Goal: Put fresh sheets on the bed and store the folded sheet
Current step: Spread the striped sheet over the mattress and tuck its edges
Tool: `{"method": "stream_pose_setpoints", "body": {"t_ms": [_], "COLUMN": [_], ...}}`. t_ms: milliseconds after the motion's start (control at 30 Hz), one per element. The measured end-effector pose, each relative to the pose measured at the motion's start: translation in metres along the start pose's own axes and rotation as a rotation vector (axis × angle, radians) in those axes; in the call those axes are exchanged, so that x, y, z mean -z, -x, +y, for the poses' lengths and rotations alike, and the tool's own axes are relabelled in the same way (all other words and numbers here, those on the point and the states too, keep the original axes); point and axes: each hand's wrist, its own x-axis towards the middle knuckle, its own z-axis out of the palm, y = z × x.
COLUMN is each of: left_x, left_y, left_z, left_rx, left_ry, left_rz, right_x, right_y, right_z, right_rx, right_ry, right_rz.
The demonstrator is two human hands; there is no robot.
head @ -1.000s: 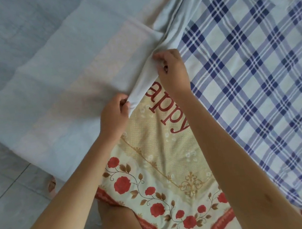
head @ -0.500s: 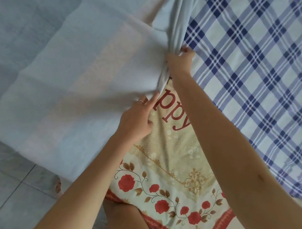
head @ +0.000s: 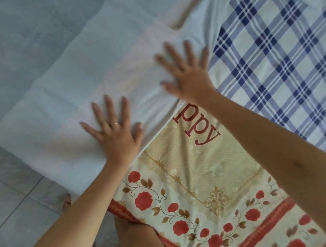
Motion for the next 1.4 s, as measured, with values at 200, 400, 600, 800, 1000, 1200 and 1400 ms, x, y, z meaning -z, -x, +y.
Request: {"method": "stream_pose_setpoints", "body": {"t_ms": [200,400,600,800,1000,1200,1400], "left_x": [-0.008,0.025,0.047,0.073,0.108,0.174,0.25], "left_y": [0.041,0.053,0.034,-0.034,-0.135,-0.3,-0.482], "left_z": [0.001,-0.028,-0.129,-0.242,-0.306,-0.391,-0.45], "left_rx": [-0.499,-0.727,-0.669,-0.173,0.057,0.174,0.307], "left_ry": [-0.099,0.213,0.252,0.038,0.01,-0.013,0.066], "left_rz": [-0.241,-0.435,-0.157,-0.029,-0.057,0.005,0.031], "right_x": [0.013,0.037,0.048,0.071,0.072,0.164,0.241], "right_y": [0.021,-0.029,-0.129,-0.145,-0.206,-0.397,-0.556], "right_z": [-0.001,-0.151,-0.125,-0.151,-0.257,-0.235,-0.22], "right_rx": [-0.58,0.509,0.02,-0.385,0.461,0.042,-0.196], "right_ry": [-0.055,0.081,-0.027,-0.09,0.054,0.074,-0.124], "right_rz": [0.01,0.208,0.183,0.26,0.364,0.339,0.324]}}
